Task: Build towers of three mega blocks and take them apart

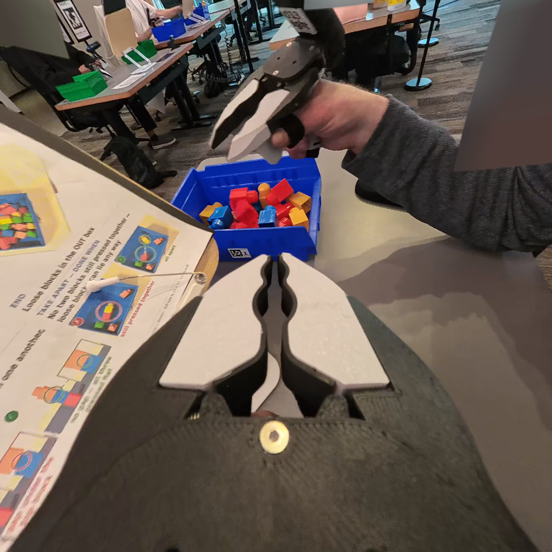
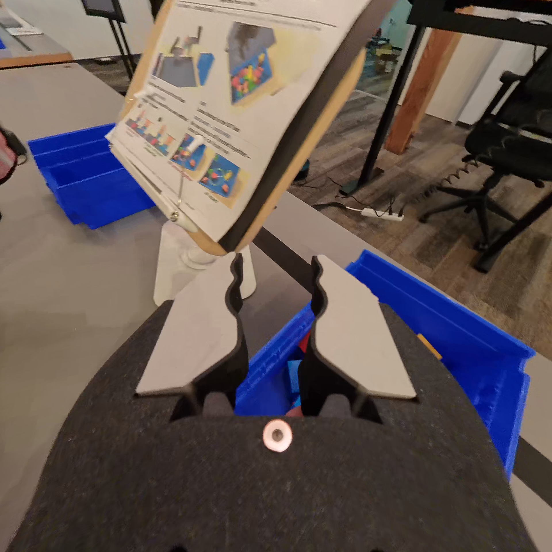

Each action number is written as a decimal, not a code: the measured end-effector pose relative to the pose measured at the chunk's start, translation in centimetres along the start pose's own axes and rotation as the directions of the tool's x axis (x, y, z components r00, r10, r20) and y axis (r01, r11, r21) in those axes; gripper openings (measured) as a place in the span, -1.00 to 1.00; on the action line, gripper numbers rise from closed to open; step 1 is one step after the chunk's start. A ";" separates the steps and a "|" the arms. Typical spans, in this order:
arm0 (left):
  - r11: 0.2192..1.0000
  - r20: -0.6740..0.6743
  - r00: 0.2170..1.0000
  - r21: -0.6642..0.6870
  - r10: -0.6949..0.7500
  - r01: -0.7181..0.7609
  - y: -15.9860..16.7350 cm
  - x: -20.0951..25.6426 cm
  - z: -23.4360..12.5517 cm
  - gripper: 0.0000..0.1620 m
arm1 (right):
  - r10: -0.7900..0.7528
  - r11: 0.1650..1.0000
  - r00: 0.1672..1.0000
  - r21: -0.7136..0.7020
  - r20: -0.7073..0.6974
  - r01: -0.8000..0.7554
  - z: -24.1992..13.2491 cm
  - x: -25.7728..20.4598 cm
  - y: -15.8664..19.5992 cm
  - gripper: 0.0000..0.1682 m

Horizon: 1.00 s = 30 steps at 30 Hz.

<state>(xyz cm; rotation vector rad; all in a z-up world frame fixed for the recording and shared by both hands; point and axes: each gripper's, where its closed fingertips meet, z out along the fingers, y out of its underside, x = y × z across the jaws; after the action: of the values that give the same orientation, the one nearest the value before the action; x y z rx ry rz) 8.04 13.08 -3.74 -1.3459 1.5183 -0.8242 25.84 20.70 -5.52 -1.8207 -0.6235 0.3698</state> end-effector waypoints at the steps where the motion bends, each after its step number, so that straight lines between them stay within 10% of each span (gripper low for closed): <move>1: 1.000 0.016 1.000 0.005 0.000 0.000 -0.1 -0.3 -0.5 -0.96 | -0.017 1.000 1.000 0.001 0.008 0.017 0.0 -0.5 -0.3 -0.49; 8: 1.000 0.332 0.943 0.012 -0.014 0.011 -0.1 -6.0 -8.3 -0.82 | -0.091 0.995 0.995 0.053 0.049 0.089 -0.4 -3.3 -2.5 -0.51; 15: 0.970 0.731 0.681 -0.135 -0.042 0.205 6.6 -13.3 -20.1 -0.48 | -0.119 0.992 0.990 0.059 0.074 0.115 0.0 -4.6 -3.0 -0.51; 30: 0.851 0.775 0.604 -0.180 -0.186 0.493 24.6 -23.9 -23.2 0.00 | -0.119 0.993 0.987 0.039 0.108 0.115 1.0 -5.2 -2.4 -0.51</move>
<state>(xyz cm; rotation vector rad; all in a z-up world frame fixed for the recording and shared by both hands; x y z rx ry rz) -22.93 38.87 -13.18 -2.0012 0.7665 -0.1096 20.56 19.00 -3.87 -1.7319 -0.7930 0.4010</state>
